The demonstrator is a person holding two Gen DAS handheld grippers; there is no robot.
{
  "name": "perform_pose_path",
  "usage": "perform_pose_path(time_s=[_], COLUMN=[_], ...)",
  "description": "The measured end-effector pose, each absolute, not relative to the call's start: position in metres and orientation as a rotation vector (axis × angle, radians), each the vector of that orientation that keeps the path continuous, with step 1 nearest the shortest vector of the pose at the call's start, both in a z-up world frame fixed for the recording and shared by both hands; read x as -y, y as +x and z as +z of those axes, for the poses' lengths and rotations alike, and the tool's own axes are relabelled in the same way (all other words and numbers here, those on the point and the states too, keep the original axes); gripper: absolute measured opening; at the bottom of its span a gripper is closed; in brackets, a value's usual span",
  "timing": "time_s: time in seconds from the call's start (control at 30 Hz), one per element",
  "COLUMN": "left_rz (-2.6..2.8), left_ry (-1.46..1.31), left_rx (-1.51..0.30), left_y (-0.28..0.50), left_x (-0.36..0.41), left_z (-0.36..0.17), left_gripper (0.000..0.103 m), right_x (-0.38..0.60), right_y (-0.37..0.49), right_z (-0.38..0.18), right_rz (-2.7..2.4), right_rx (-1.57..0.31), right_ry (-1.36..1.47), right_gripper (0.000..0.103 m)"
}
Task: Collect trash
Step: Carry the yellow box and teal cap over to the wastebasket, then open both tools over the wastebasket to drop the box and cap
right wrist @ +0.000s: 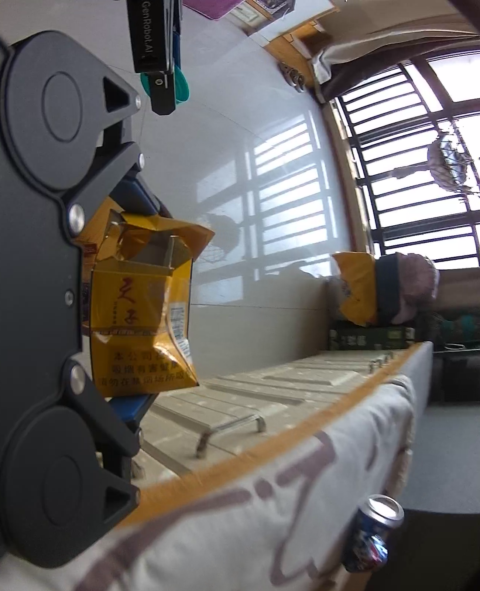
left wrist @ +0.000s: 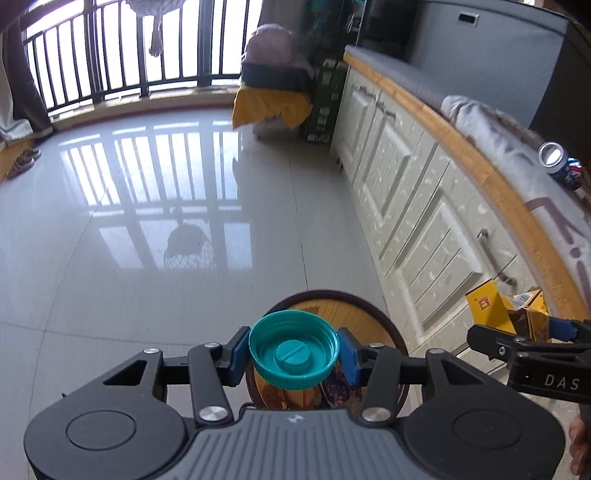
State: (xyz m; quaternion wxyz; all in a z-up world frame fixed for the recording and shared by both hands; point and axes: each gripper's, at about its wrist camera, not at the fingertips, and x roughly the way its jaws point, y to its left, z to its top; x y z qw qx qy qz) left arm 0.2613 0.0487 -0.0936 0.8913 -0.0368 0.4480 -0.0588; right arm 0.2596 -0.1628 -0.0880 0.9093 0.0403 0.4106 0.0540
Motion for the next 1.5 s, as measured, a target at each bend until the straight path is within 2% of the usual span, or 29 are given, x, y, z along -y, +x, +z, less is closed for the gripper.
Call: perform_pose_path(time_s=[0.67, 0.9, 1.07, 1.2, 1.5], left_rz=[-0.120, -0.161, -0.195, -0.210, -0.238], left_ry=[-0.229, -0.277, -0.241, -0.207, -0.180], left_rx=[-1.112, -1.125, -1.128, -1.130, -1.160], left_y=[0.320, 0.342, 0.354, 0.360, 0.362], left_x=[-0.038, -0.024, -0.018, -0.018, -0.017], left_z=[-0.176, -0.193, -0.198, -0.199, -0.208], left_gripper=[0.050, 0.050, 0.050, 0.050, 0.050], right_x=[0.141, 0.123, 0.119, 0.119, 0.122], right_y=[0.298, 0.301, 0.307, 0.312, 0.316], right_z=[-0.183, -0.199, -0.206, -0.215, -0.224], right_rz=[0.244, 0.330, 0.360, 0.392, 0.381], right_rx=[-1.131, -1.189, -1.216, -1.249, -1.295], right_ry=[0.022, 0.007, 0.102, 0.192, 0.168], right_gripper=[0.097, 0.097, 0.097, 0.103, 0.103])
